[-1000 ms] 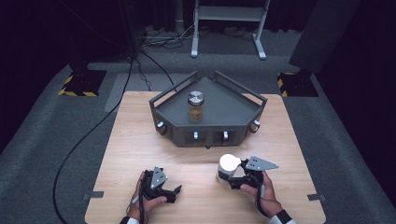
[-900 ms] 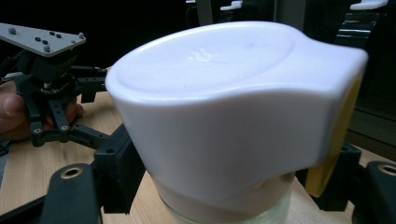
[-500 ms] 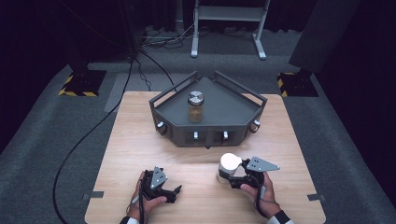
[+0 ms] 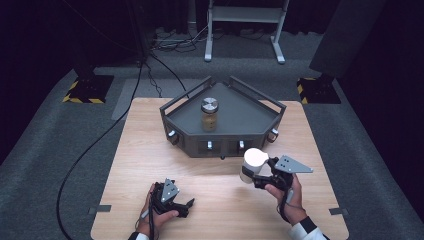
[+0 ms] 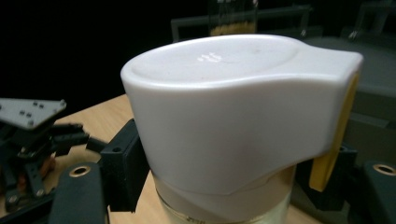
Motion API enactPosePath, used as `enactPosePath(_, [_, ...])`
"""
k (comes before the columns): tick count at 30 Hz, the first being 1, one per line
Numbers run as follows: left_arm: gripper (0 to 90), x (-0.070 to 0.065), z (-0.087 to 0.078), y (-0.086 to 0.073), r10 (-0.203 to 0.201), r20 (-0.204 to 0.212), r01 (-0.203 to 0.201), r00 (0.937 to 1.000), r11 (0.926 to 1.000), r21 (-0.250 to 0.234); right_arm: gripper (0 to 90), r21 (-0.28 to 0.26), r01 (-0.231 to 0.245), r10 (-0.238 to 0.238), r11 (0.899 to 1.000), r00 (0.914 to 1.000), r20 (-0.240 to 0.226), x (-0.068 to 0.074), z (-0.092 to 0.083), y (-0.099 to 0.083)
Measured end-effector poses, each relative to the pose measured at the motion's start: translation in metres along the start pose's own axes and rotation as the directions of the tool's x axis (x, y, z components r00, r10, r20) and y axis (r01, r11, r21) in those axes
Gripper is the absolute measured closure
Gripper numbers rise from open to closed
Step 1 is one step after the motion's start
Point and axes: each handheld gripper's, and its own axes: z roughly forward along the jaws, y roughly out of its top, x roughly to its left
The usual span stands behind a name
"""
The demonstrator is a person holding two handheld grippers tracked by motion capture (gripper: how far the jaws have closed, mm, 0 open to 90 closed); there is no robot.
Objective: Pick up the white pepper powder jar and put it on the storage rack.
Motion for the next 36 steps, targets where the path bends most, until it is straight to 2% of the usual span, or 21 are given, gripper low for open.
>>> enactPosePath(5, [0.8, 0.000, 0.000, 0.000, 0.001, 0.001, -0.001, 1.0000, 1.0000, 0.001, 28.9, -0.039, 0.018, -0.017, 0.999, 0.9995, 0.027, 0.000, 0.000, 0.021])
enactPosePath(10, [0.8, 0.000, 0.000, 0.000, 0.000, 0.002, 0.000, 1.0000, 1.0000, 0.002, 29.1, -0.048, 0.038, -0.037, 0.998, 0.9987, 0.036, -0.003, 0.005, 0.039])
enactPosePath(16, [0.8, 0.000, 0.000, 0.000, 0.000, 0.002, 0.000, 1.0000, 1.0000, 0.002, 29.3, -0.054, 0.048, -0.046, 0.997, 0.9980, 0.045, -0.005, 0.013, 0.053])
enactPosePath(22, [0.8, 0.000, 0.000, 0.000, 0.000, 0.002, 0.000, 1.0000, 1.0000, 0.001, 29.4, -0.063, 0.039, -0.035, 0.997, 0.9976, 0.060, -0.007, 0.022, 0.065])
enactPosePath(26, [0.8, 0.000, 0.000, 0.000, 0.000, 0.001, 0.000, 1.0000, 1.0000, 0.001, 29.5, -0.065, 0.068, -0.062, 0.996, 0.9942, 0.088, -0.007, 0.029, 0.076])
enactPosePath(36, [0.8, 0.000, 0.000, 0.000, 0.000, 0.000, 0.000, 1.0000, 1.0000, 0.002, 29.5, -0.084, 0.083, -0.070, 0.993, 0.9873, 0.143, -0.015, 0.046, 0.094])
